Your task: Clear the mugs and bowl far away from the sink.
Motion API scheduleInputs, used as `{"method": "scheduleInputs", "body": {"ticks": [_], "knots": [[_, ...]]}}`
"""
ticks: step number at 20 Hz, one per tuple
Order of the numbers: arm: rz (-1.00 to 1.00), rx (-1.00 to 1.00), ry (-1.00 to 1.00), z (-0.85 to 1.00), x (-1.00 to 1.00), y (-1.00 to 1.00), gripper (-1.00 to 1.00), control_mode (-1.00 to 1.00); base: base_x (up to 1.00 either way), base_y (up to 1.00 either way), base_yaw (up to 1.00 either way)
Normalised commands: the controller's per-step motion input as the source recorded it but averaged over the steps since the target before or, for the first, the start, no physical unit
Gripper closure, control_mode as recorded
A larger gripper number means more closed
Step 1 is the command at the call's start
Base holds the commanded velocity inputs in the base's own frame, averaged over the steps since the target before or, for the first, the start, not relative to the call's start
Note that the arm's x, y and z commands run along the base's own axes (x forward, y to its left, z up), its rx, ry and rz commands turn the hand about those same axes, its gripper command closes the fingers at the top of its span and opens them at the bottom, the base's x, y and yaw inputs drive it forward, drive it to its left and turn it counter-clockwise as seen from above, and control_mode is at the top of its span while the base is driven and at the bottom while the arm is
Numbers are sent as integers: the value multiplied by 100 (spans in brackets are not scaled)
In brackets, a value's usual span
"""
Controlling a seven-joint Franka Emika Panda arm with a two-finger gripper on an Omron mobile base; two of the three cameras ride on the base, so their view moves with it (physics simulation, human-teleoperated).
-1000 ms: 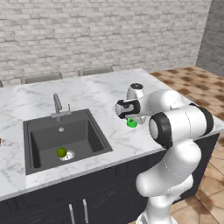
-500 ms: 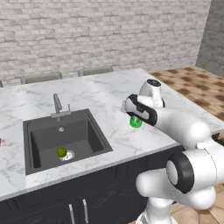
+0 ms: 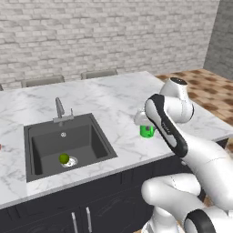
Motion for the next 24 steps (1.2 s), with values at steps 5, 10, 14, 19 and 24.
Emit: {"method": "scheduleInputs", "body": {"ticks": [5,10,14,19,24], "knots": [[33,-15,0,13,-65,11,100,100,-15,6,8],[0,0,0,0,0,0,100,100,-64,53,26],[0,0,0,0,0,0,100,100,-57,11,55],[0,0,0,0,0,0,100,100,-27,1,67],[0,0,0,0,0,0,100,100,-24,0,65]]}}
